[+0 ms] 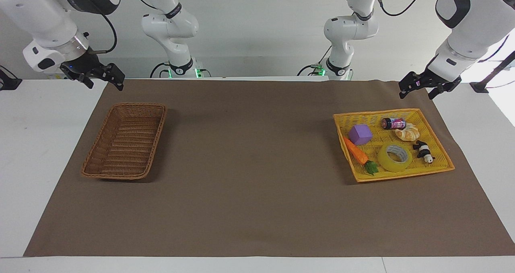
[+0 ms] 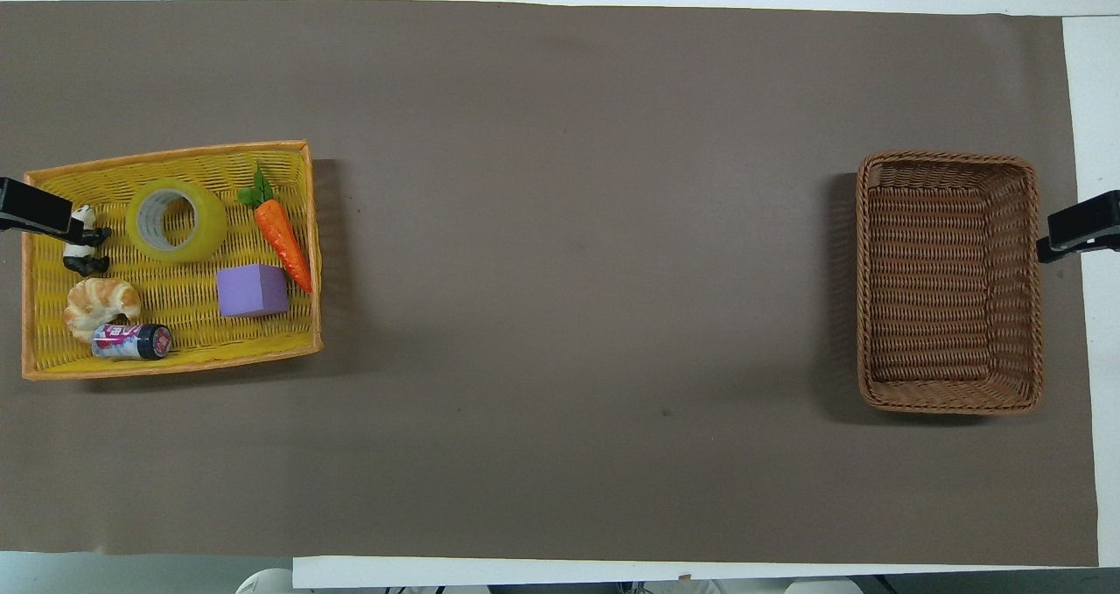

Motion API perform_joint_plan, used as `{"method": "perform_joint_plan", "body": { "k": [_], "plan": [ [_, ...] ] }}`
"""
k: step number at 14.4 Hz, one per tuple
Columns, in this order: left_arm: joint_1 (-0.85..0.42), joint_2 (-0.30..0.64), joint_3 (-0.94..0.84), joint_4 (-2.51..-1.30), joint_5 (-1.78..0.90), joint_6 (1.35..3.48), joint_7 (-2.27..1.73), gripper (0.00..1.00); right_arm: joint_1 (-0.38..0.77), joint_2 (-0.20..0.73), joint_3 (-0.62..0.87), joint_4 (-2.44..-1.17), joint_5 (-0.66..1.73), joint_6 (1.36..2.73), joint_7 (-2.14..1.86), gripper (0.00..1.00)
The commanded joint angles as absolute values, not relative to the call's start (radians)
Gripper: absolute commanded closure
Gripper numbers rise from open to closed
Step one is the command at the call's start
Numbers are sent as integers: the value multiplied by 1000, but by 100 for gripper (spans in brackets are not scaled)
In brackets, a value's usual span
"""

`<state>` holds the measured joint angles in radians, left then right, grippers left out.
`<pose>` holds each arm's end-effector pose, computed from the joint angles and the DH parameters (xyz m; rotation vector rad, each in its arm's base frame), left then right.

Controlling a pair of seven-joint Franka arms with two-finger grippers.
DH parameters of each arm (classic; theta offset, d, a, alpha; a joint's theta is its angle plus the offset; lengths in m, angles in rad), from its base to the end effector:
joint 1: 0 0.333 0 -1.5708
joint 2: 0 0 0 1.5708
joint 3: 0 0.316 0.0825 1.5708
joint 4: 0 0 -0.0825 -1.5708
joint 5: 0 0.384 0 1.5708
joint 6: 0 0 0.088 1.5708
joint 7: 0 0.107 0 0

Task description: Move tape to another basket

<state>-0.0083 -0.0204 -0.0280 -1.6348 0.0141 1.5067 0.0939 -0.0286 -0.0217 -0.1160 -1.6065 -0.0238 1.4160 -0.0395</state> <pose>0.5390 -0.0181 0.6005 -3.1189 0.2030 0.1691 0.5235 -0.0798 0.6075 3.1202 -0.1664 -0.2665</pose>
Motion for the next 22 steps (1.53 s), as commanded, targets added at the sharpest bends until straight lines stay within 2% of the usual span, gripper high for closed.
{"method": "perform_joint_plan", "body": {
  "k": [1,4,7,10,11,13,19,22],
  "plan": [
    [-8,-21,-25,-1624,8,1491,61,0,-31,-43,-114,-1631,-26,1428,-51,1],
    [21,-55,-15,-1693,9,1528,34,0,-31,-43,-114,-1631,-26,1428,-51,1],
    [43,-58,-14,-1706,9,1563,35,0,-31,-43,-114,-1631,-26,1428,-51,1],
    [100,-68,-15,-1836,9,1754,41,11,-31,-43,-114,-1631,-26,1428,-51,1],
    [98,-61,-14,-1873,9,1803,41,10,-31,-43,-114,-1631,-26,1428,-52,1],
    [98,-28,-15,-1926,9,1909,38,1,-31,-43,-114,-1631,-26,1428,-52,1],
    [115,66,-15,-2078,9,2195,44,1,-31,-43,-114,-1631,-26,1428,-51,1],
    [117,71,-15,-2163,9,2311,46,2,-31,-43,-114,-1631,-26,1428,-51,1]
  ]
}}
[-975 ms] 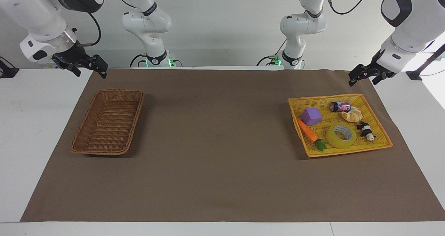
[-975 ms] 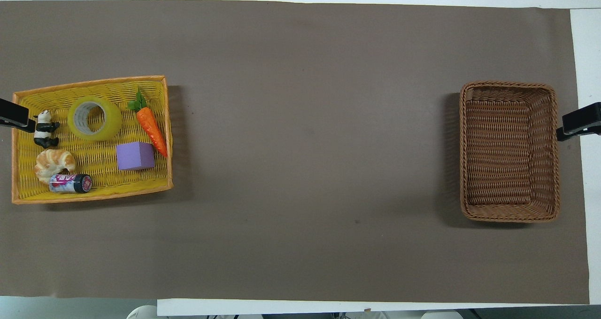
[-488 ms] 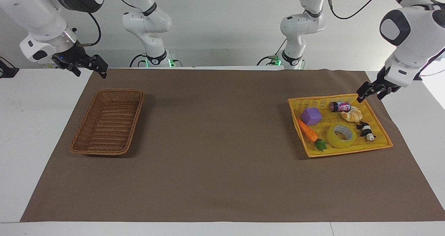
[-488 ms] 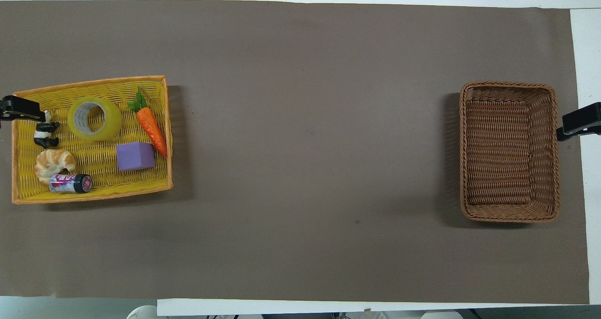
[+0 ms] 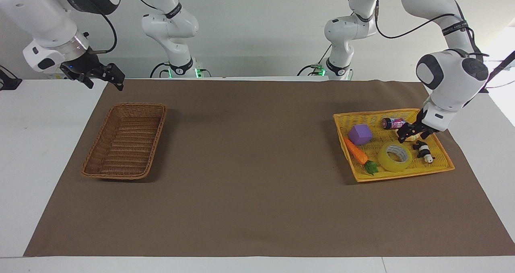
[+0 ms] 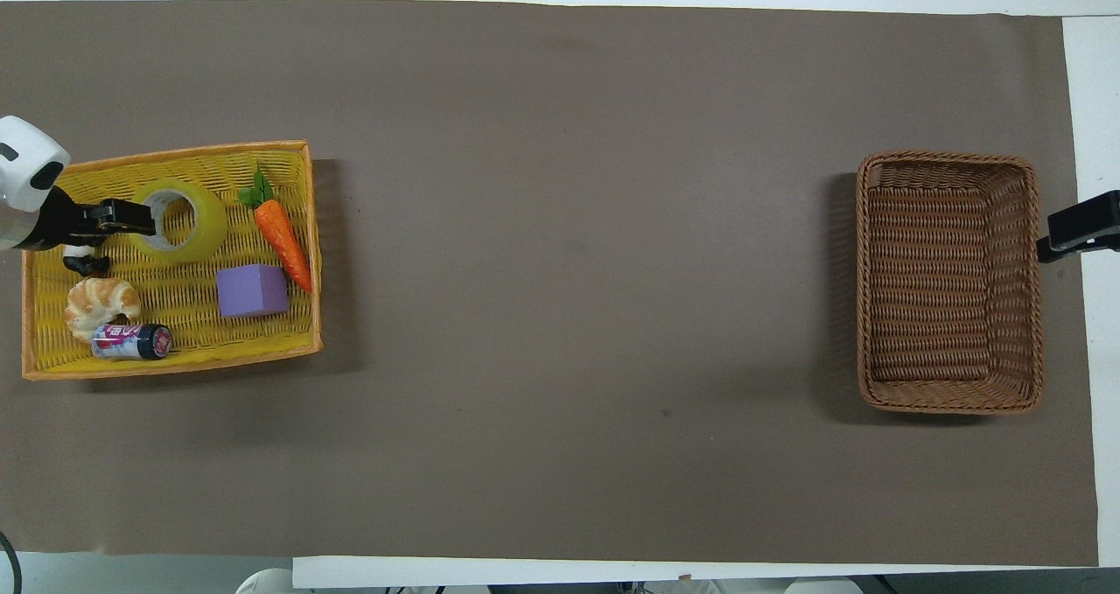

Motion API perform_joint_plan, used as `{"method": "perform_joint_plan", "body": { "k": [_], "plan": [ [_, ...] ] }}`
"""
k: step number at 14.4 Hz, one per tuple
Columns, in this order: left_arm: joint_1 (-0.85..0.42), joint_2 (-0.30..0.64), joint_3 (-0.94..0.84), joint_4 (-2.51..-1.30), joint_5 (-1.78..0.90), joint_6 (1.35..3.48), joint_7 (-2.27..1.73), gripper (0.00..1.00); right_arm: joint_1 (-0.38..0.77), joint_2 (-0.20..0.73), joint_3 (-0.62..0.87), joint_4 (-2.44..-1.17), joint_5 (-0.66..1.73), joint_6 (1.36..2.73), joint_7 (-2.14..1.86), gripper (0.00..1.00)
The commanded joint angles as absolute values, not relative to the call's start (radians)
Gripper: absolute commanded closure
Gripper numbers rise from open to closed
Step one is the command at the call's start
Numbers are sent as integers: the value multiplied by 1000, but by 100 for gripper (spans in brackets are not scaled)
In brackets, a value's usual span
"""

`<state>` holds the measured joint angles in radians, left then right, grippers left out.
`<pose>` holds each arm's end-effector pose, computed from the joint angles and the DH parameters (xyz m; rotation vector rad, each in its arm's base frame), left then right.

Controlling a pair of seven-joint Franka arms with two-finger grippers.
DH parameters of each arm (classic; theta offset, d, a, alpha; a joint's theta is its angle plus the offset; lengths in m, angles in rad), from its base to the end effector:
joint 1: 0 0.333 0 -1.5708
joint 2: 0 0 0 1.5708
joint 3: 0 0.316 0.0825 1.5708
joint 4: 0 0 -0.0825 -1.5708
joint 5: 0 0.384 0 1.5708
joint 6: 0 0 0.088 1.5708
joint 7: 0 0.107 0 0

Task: Move tape to another basket
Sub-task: 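Lower the left gripper onto the tape roll in the yellow basket, then close the left gripper on the tape roll rim and lift it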

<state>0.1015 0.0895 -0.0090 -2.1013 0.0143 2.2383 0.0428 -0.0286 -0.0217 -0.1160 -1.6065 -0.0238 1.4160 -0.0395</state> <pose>0.5614 0.0526 0.3817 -3.1262 -0.0644 -0.0730 0.5235 -0.0798 0.6075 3.1202 -0.1664 -0.2665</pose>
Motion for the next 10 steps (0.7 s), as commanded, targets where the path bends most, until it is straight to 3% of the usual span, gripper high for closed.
{"method": "perform_joint_plan", "body": {
  "k": [1,7,10],
  "plan": [
    [121,84,-15,-2172,9,2331,45,9,-31,-43,-114,-1631,-26,1428,-51,1],
    [137,184,-14,-2161,9,2440,44,17,-31,-43,-114,-1631,-26,1428,-51,1],
    [137,215,-14,-2160,9,2467,43,28,-31,-43,-114,-1631,-26,1428,-51,1]
  ]
}}
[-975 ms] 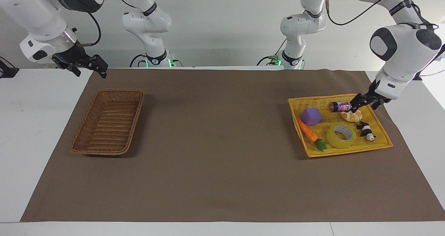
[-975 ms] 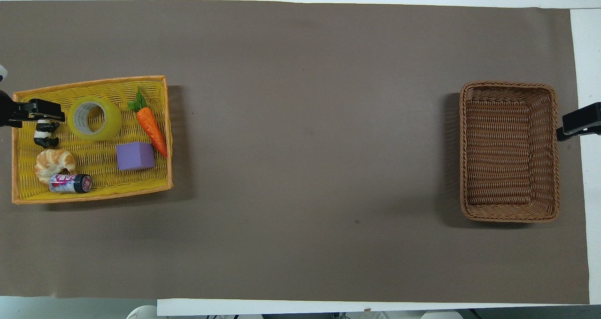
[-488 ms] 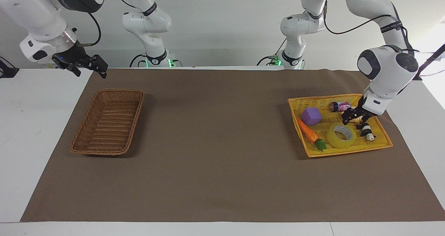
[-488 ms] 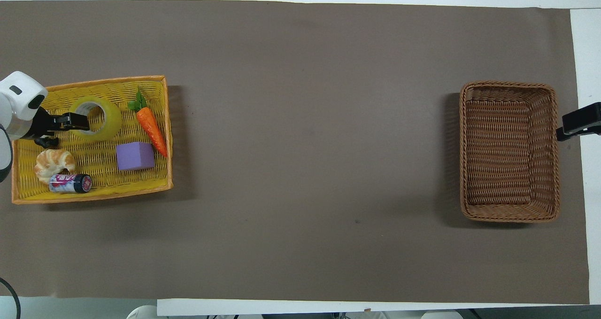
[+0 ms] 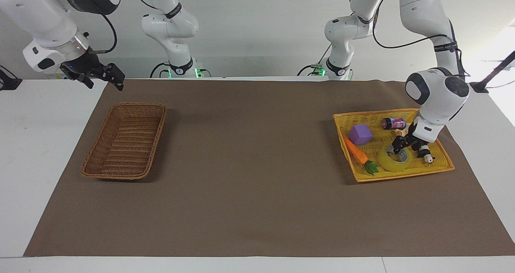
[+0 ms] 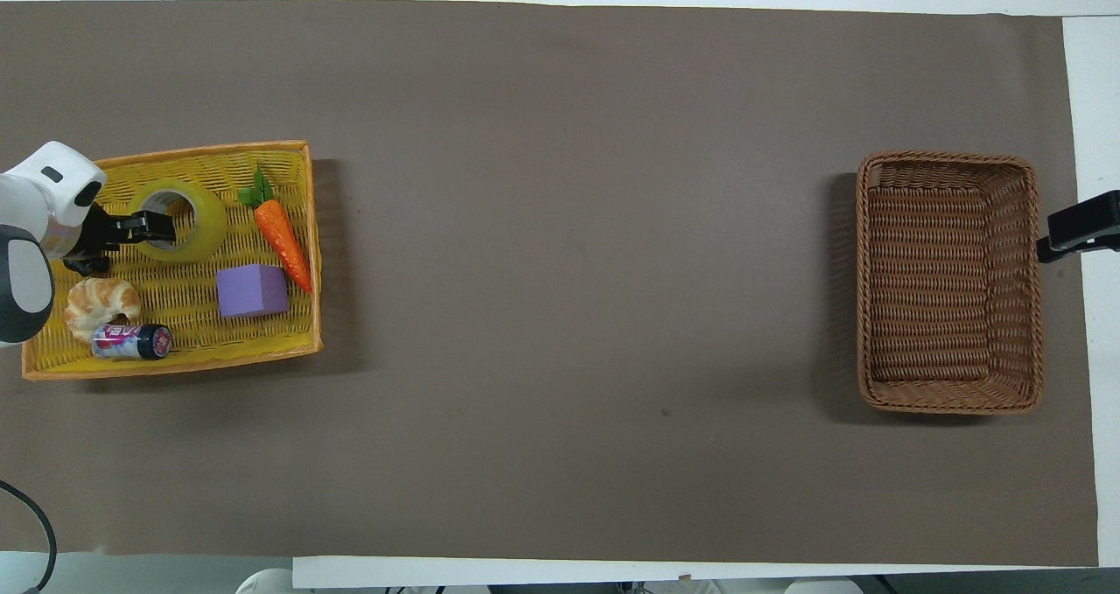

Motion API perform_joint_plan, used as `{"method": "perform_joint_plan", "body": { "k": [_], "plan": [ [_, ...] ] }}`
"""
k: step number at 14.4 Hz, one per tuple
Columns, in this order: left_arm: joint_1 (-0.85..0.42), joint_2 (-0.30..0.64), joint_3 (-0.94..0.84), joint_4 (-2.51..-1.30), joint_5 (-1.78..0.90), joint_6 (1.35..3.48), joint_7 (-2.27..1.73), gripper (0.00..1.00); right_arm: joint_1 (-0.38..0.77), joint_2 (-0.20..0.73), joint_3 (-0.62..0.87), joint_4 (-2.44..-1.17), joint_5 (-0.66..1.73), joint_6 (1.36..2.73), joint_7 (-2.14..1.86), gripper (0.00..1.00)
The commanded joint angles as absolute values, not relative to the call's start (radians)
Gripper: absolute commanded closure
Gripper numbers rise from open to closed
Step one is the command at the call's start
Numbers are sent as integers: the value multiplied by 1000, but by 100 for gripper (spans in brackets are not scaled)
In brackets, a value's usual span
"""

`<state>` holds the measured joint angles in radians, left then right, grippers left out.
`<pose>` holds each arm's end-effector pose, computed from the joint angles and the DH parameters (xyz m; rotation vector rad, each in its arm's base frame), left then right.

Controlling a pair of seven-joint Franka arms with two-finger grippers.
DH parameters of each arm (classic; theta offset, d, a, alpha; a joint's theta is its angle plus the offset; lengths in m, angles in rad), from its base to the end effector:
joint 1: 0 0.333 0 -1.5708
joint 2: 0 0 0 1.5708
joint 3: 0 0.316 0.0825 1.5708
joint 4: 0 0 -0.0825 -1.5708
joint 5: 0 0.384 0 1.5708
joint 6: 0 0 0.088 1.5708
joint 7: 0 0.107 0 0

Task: Move tape to another basket
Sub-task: 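Close the left gripper on the tape roll rim and lift it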

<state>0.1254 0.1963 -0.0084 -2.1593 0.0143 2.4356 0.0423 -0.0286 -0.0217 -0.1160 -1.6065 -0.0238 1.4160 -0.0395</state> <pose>0.5649 0.0665 0.3142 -3.1231 -0.1006 -0.1237 0.5235 -0.0798 0.6075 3.1202 -0.1664 -0.2665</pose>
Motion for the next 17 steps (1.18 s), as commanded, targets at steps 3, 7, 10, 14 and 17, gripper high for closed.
{"method": "perform_joint_plan", "body": {
  "k": [3,7,10,14,17],
  "plan": [
    [137,230,-14,-2160,9,2476,41,57,-31,-43,-114,-1631,-26,1428,-51,1],
    [141,230,-15,-2080,9,2371,40,100,-31,-43,-114,-1631,-26,1428,-52,1],
    [135,227,-17,-1993,8,2275,38,100,-31,-43,-114,-1631,-26,1428,-51,1],
    [72,193,-23,-1777,-2,1954,-30,100,-31,-43,-114,-1631,-26,1428,-52,1],
    [-90,204,-21,-1614,-154,1804,-248,100,-31,-43,-114,-1631,-26,1428,-51,1]
  ]
}}
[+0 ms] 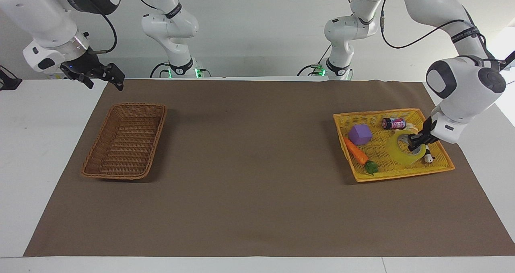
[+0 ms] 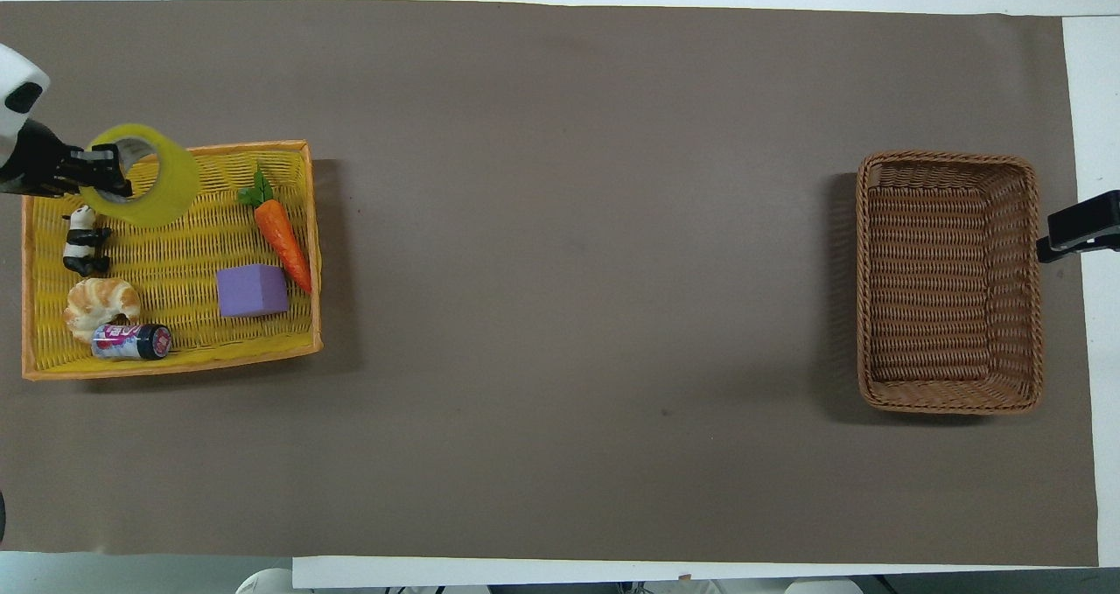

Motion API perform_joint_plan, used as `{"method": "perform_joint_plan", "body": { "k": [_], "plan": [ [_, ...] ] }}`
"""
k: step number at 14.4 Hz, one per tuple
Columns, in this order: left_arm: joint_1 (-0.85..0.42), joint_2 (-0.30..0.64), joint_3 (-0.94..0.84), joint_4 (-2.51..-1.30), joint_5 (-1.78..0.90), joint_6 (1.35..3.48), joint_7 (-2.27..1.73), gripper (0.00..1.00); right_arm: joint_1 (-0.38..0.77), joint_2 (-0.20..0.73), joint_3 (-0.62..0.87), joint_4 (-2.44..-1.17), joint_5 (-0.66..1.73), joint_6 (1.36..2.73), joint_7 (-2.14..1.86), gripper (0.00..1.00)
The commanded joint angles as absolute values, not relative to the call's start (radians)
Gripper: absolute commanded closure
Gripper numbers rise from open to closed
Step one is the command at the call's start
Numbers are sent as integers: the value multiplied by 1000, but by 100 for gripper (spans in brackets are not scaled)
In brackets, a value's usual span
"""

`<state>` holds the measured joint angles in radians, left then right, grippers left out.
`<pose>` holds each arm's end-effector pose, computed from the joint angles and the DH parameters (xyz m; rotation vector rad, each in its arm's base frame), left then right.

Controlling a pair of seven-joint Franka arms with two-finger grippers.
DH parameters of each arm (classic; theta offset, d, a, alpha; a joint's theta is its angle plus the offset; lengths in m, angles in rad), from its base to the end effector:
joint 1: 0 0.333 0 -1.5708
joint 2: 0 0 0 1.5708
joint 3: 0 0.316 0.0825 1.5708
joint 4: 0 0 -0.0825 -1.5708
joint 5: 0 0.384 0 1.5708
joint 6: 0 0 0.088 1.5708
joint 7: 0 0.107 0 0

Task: Move tape to another basket
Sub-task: 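Carry the tape toward the table center while the right gripper approaches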

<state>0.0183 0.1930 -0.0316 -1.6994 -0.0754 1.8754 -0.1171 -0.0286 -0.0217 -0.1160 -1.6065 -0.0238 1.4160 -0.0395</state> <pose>0.6181 -0.0127 0.4760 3.0587 0.1954 -0.0337 0.5235 -0.0798 0.6075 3.1202 -0.1664 -0.2665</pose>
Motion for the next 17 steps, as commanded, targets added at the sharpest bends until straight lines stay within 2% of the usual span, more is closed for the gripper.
{"method": "perform_joint_plan", "body": {
  "k": [1,7,9,11,13,17],
  "plan": [
    [-162,204,-21,-1615,-164,1816,-311,100,-31,-43,-114,-1631,-26,1428,-51,1],
    [-492,180,-26,-1632,-272,1821,-590,100,-31,-43,-114,-1631,-26,1428,-51,1],
    [-613,178,-25,-1635,-272,1914,-670,100,-32,-43,-115,-1629,-26,1428,-48,1],
    [-632,176,-25,-1649,-270,1942,-701,100,-38,-70,-115,-1640,-26,1393,-60,1],
    [-621,169,-22,-1652,-270,1902,-689,100,-48,-78,-118,-1670,47,1423,-132,1],
    [-617,167,-17,-1654,-270,1888,-686,100,-100,-78,-120,-1762,496,1558,-150,1]
  ]
}}
